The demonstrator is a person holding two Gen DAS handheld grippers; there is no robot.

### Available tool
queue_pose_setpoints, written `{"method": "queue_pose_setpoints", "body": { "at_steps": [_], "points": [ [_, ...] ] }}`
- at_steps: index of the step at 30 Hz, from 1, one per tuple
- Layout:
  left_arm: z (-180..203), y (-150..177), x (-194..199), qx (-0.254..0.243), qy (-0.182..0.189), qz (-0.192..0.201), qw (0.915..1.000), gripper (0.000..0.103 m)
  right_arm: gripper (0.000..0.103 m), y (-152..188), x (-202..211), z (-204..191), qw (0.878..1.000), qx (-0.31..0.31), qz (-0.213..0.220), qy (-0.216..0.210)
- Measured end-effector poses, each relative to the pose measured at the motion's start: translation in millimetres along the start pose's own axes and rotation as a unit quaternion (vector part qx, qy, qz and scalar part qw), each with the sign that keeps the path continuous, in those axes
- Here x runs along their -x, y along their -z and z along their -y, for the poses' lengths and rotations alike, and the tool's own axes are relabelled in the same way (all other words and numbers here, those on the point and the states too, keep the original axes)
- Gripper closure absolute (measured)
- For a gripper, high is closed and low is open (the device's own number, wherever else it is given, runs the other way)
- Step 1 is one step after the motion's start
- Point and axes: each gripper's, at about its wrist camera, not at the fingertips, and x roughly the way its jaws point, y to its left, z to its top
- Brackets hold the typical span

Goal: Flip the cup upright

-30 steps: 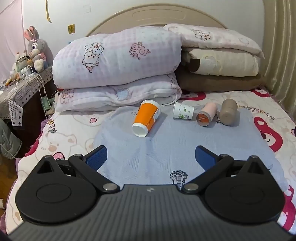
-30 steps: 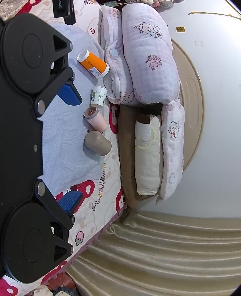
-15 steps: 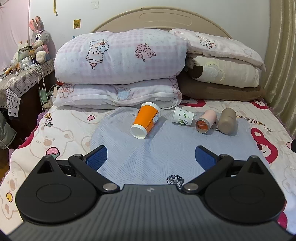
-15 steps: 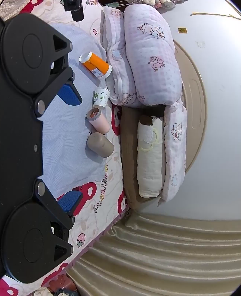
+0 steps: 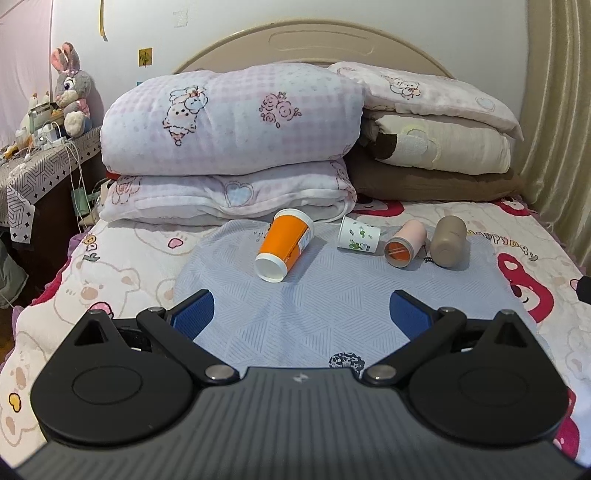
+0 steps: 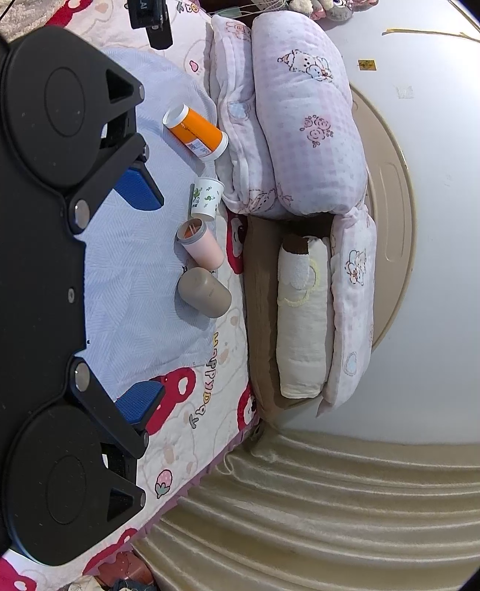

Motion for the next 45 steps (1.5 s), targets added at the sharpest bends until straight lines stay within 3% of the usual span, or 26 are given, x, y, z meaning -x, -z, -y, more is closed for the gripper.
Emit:
{"method": "queue_pose_setpoints", "body": {
  "at_steps": [12, 45],
  "points": [
    [4.0, 8.0, 5.8, -0.006, 0.014, 0.051, 0.9986, 0.0, 0.002, 0.6, -1.5, -2.0, 1.0, 0.003, -0.001, -0.005],
    [0.1, 18.0, -5.9, -0.01, 0.007, -0.004, 0.9999, 0.0, 0.002, 9.9, -4.3, -2.1, 1.0, 0.007, -0.009, -0.006]
  ]
}}
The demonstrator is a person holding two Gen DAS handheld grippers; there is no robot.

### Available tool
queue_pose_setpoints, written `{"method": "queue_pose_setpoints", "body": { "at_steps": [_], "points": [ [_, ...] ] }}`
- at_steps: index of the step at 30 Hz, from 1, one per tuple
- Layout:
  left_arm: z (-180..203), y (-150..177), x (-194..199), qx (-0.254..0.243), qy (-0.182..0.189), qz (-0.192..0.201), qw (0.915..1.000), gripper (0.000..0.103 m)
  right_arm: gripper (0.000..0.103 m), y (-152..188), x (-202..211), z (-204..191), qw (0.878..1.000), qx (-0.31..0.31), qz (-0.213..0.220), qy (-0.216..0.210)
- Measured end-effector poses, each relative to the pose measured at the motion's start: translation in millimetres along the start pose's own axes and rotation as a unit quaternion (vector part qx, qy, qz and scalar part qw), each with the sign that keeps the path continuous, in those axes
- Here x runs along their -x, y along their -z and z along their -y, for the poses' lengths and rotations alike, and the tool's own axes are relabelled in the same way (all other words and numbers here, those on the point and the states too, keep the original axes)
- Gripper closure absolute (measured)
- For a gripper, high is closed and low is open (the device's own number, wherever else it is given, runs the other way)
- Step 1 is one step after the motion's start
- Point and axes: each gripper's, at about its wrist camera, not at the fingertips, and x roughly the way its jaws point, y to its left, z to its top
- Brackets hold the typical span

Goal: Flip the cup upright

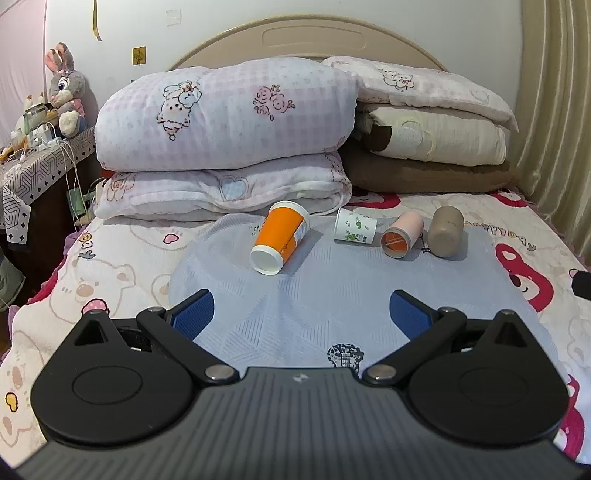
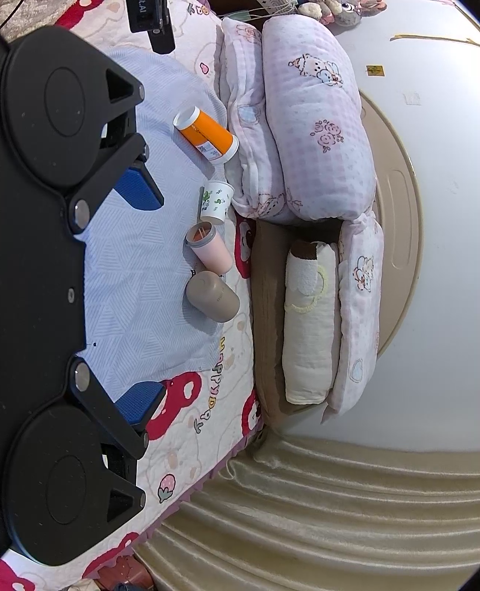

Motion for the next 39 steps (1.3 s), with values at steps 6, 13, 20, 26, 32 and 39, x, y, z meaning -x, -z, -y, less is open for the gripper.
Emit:
{"method": "queue_pose_setpoints", "body": {
  "at_steps": [6, 13, 20, 26, 32, 39],
  "points": [
    [0.7, -0.3, -0.2, -0.002, -0.001, -0.003, 1.0, 0.0, 0.002, 1.2, -4.5, 2.6, 1.0, 0.0, -0.008, -0.001],
    [0.9, 0.2, -1.5, -0.004, 0.0, -0.01, 0.9999, 0.0, 0.002, 0.8, -6.5, 0.9, 1.0, 0.003, -0.013, -0.003],
    [3.6, 2.7, -7.2, -0.018, -0.004, -0.025, 0.9995, 0.0, 0.002, 1.2, -8.7, 1.1, 1.0, 0.002, -0.017, -0.005],
    [1.3, 0.2, -18.9, -0.013, 0.016, -0.082, 0.9965, 0.0, 0.002, 3.3, -12.7, -0.5, 1.0, 0.006, -0.023, -0.005],
    [-7.1, -13.8, -19.8, -0.043, 0.001, -0.065, 0.997, 0.0, 0.002, -5.0, -14.7, -5.7, 0.999, 0.012, -0.023, -0.039],
    [-39.4, -58.6, -43.6, -0.068, 0.012, -0.07, 0.9951, 0.0, 0.002, -32.5, -30.9, -31.0, 0.984, 0.034, -0.014, -0.173]
  ]
}}
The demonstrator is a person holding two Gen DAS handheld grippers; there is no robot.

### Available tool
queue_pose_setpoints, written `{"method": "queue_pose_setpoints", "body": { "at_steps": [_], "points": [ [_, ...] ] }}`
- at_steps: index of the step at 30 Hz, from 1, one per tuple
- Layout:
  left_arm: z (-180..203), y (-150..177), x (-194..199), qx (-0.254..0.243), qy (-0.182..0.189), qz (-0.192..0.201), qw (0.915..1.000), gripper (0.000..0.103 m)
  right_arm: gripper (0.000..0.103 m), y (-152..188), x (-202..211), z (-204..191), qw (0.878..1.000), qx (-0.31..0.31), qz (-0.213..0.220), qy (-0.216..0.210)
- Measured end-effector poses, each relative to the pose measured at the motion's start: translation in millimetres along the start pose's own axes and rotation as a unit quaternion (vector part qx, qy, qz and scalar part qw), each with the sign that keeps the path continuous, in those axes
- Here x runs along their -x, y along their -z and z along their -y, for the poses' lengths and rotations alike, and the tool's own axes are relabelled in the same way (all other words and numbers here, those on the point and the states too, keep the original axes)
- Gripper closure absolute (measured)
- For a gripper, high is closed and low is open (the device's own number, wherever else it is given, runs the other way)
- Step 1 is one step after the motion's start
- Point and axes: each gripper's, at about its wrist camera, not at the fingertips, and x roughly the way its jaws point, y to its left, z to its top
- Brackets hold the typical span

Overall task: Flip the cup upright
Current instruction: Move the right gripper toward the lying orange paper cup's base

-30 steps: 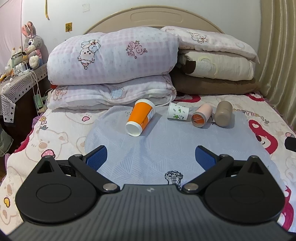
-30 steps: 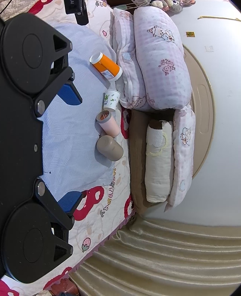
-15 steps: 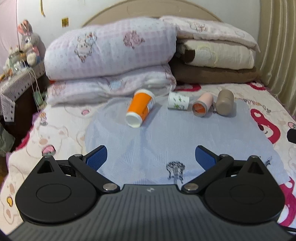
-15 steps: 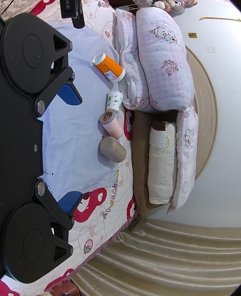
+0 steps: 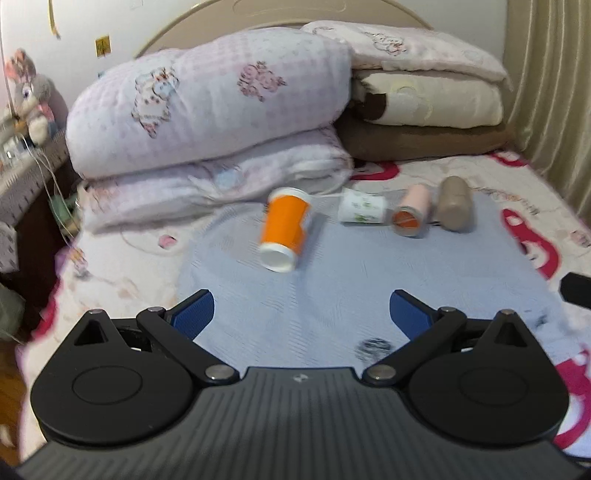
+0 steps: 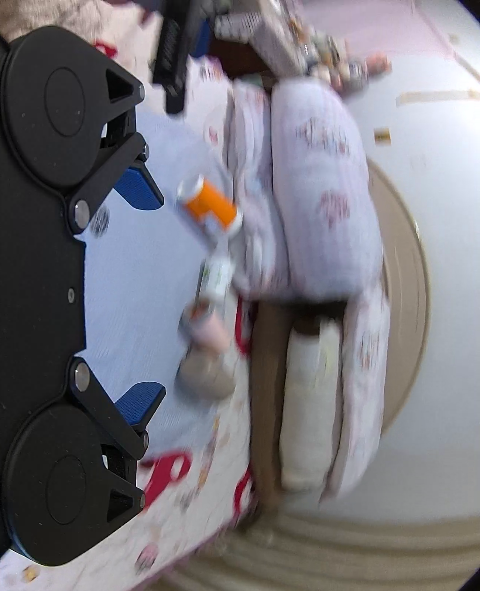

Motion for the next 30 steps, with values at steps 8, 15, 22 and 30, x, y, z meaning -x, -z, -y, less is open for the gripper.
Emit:
{"method": "queue_pose_setpoints", "body": {
  "at_steps": [8, 15, 22, 30],
  "points": [
    [-46.6, -28.7, -41.8, -0.012, 0.004, -0.025, 0.9996, 0.0, 0.002, -42.9, -76.6, -32.6, 0.986, 0.014, -0.097, -0.134],
    [-70.9, -41.8, -94.2, 0.01, 0.031, -0.045, 0.9984, 0.002, 0.004, -54.5, -148.0, -61.9, 0.968, 0.009, -0.168, -0.187],
    [-85.2, -50.5, -154.1, 0.024, 0.068, -0.062, 0.9954, 0.003, 0.009, -43.3, -213.8, -67.4, 0.966, -0.03, -0.155, -0.204],
    [-95.9, -43.2, -201.9, 0.043, 0.074, -0.057, 0.9947, 0.004, 0.014, -22.9, -273.3, -87.1, 0.971, -0.029, -0.126, -0.203]
  ]
}}
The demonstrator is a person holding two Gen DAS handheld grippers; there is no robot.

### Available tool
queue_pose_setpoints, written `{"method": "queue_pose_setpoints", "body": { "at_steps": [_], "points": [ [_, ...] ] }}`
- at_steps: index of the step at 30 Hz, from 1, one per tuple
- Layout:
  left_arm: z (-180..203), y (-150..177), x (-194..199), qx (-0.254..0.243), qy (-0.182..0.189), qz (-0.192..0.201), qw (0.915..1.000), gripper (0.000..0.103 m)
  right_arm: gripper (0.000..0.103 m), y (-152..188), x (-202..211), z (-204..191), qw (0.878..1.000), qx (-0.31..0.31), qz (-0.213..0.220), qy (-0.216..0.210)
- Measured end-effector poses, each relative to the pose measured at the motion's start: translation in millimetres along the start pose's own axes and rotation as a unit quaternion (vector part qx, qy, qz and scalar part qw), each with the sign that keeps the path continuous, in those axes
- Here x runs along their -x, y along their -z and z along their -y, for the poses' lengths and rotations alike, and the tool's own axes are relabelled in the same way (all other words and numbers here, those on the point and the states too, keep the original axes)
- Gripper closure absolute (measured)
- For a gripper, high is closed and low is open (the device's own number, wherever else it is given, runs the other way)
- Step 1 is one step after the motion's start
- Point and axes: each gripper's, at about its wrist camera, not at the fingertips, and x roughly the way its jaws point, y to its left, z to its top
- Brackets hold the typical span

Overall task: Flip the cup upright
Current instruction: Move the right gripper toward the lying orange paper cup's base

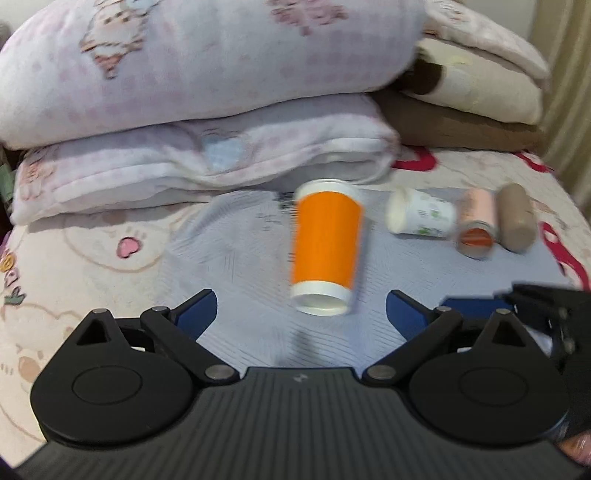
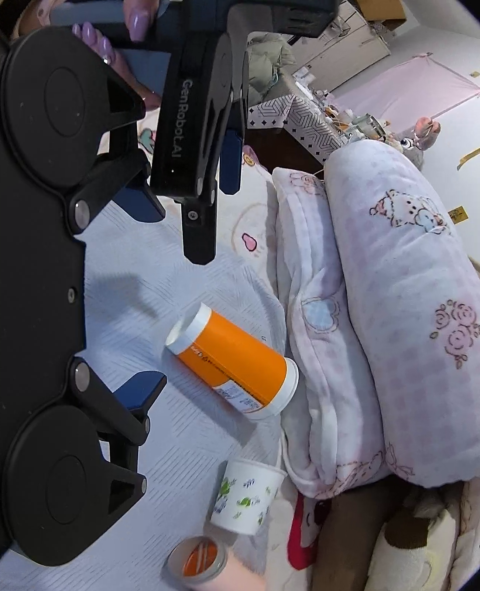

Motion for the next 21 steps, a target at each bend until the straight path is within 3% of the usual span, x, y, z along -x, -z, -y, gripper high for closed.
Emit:
{"method": "queue_pose_setpoints", "body": {
  "at_steps": [5, 9, 12, 14, 17, 21],
  "points": [
    [-16.1, -2.4, -5.7, 0.02, 0.025, 0.013, 0.9994, 0.004, 0.015, 17.2, -27.8, -5.9, 0.998, 0.022, 0.04, 0.036],
    [-24.8, -4.6, -6.3, 0.036, 0.054, 0.033, 0.9974, 0.004, 0.014, 12.6, -51.2, 2.0, 0.995, -0.017, 0.077, 0.06],
    [-28.8, -8.4, -10.8, 0.04, 0.067, 0.039, 0.9962, 0.005, 0.014, 10.6, -60.7, 2.9, 0.985, -0.065, 0.109, 0.121],
    [-30.5, -10.6, -15.3, 0.037, 0.081, 0.039, 0.9953, 0.006, 0.013, 13.2, -63.5, 3.1, 0.981, -0.091, 0.124, 0.12],
    [-32.1, -15.4, -26.7, 0.033, 0.105, 0.028, 0.9935, 0.008, 0.013, 12.9, -74.0, -3.2, 0.981, -0.069, 0.125, 0.129],
    [-34.9, -19.2, -52.9, 0.033, 0.117, -0.001, 0.9926, 0.019, 0.013, 7.1, -83.6, -5.9, 0.983, -0.059, 0.121, 0.126]
  ]
}}
